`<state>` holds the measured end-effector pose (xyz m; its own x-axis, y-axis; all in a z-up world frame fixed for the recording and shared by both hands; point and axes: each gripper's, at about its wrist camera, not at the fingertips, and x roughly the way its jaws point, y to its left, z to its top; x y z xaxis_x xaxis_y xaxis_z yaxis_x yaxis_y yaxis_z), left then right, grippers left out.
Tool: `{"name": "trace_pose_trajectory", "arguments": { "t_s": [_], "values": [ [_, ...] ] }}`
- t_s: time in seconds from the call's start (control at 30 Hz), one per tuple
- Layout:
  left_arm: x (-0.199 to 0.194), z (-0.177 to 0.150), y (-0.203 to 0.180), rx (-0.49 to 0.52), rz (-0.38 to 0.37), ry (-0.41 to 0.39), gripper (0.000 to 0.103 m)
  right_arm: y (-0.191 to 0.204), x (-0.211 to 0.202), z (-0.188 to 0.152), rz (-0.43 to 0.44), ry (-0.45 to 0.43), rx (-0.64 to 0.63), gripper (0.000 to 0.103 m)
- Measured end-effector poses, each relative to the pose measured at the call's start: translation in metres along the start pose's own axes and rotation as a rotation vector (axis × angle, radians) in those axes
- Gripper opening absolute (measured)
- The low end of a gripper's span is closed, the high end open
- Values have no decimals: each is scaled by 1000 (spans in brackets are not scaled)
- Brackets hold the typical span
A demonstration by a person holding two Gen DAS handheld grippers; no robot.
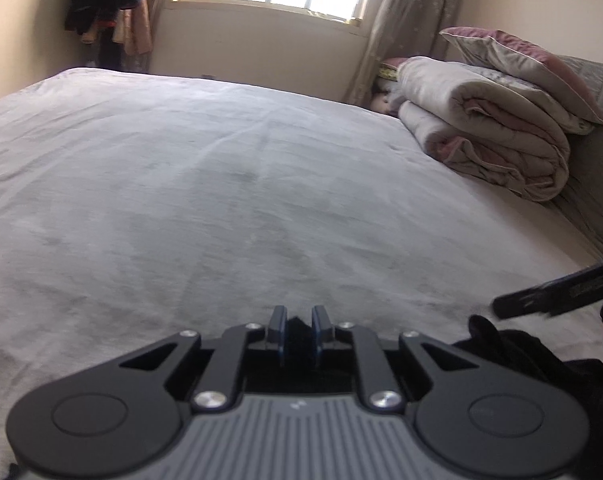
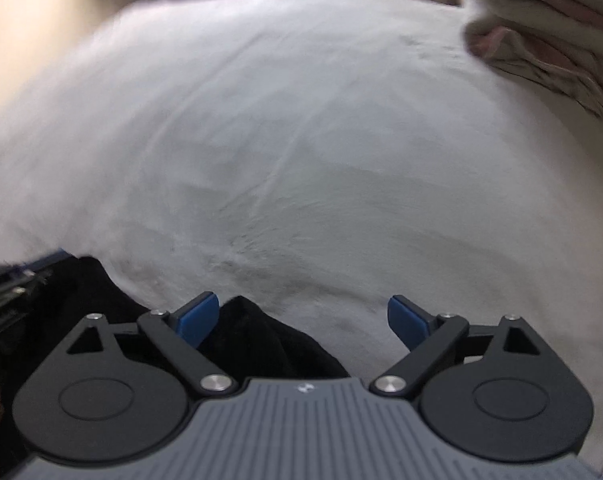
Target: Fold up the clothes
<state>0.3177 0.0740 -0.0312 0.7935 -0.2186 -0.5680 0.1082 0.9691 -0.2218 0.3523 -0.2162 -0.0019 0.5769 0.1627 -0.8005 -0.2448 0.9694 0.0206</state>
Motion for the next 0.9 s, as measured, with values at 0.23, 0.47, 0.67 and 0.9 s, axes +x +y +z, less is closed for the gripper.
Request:
{"name": "trace_pose_trajectory", "arguments": {
  "t_s": [0.23,0.47,0.67,0.9],
  "values": [
    [11,-5,-16,0,-86,26,20,-77,-55,-74,-63,-148,197,86],
    [24,-14,-40,56,-115,52,23,-119,-77,-144,-65,-251,412,71],
    [19,-11,-49,10,-137,47,27,-137,-69,-159,12,-260,468,49],
    [31,2,-91,9,-204,104,46,-150,-73,-167,78,-276,519,49]
  ]
}}
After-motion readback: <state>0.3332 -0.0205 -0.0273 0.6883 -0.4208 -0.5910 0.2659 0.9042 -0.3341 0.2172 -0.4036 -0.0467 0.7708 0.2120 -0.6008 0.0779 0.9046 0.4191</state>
